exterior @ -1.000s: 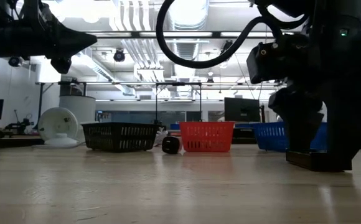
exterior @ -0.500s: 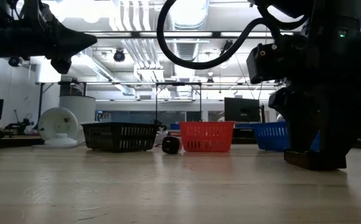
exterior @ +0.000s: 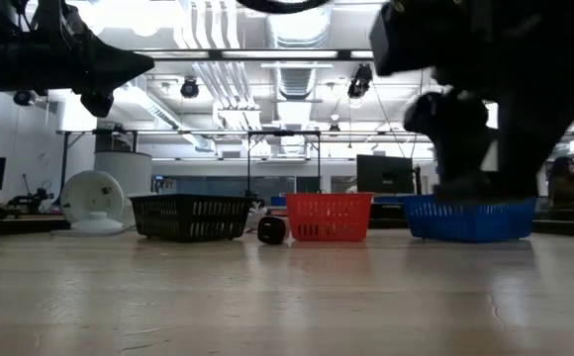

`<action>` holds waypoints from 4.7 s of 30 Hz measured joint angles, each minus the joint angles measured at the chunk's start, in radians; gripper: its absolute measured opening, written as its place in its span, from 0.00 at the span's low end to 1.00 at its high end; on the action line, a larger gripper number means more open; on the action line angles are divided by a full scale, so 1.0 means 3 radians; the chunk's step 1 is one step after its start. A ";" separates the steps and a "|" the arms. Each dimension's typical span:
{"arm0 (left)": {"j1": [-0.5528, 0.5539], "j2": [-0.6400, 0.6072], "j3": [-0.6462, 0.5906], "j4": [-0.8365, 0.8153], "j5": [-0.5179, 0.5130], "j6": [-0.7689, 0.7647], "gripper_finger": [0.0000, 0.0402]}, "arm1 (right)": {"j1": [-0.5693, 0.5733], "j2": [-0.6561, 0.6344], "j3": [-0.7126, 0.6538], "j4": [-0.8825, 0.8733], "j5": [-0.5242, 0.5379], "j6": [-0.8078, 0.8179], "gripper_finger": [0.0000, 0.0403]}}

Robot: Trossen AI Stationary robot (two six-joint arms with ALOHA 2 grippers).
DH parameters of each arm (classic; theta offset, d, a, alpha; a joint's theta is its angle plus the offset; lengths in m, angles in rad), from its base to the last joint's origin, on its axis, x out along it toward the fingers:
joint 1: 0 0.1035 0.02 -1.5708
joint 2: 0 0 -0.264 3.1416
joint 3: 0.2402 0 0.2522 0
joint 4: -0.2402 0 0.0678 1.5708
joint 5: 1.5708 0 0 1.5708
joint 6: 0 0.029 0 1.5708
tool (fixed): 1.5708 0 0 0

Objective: Pick & Place Office items
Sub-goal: Put the black digital clock into the black basket

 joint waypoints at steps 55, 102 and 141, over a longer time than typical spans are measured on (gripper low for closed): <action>0.0001 -0.0001 0.0000 -0.0011 0.0000 0.0045 0.01 | 0.0165 -0.2159 -0.2215 0.3179 0.0425 -0.0719 0.71; 0.0001 0.0000 0.0000 -0.0011 -0.0037 0.0053 0.01 | 0.0043 -0.4334 -0.3803 0.3747 0.0547 -0.1299 0.70; 0.0000 0.0000 0.0000 -0.0011 -0.0037 0.0052 0.01 | -0.0105 -0.4435 -0.3800 0.3535 0.0493 -0.0933 0.71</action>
